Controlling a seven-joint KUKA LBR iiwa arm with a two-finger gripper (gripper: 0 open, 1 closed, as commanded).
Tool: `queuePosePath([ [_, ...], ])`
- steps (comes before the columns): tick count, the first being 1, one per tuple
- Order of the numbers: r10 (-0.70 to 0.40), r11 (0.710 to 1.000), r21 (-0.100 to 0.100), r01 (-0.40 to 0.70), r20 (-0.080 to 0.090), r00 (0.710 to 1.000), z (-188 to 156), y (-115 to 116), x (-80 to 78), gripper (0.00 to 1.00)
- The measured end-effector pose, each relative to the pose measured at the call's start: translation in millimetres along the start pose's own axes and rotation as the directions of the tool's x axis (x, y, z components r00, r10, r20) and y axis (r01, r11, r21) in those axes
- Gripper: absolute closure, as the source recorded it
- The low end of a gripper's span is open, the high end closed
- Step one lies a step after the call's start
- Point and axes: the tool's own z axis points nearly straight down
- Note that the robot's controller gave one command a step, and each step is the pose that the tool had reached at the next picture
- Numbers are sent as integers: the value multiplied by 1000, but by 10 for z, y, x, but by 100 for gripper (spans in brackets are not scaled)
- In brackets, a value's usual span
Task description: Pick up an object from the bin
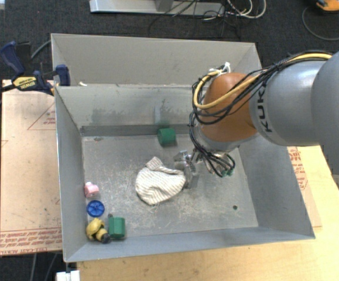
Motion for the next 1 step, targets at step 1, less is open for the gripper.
queuePosePath([
  [1,-86,996,-2,86,-2,996,-936,282,68,100],
])
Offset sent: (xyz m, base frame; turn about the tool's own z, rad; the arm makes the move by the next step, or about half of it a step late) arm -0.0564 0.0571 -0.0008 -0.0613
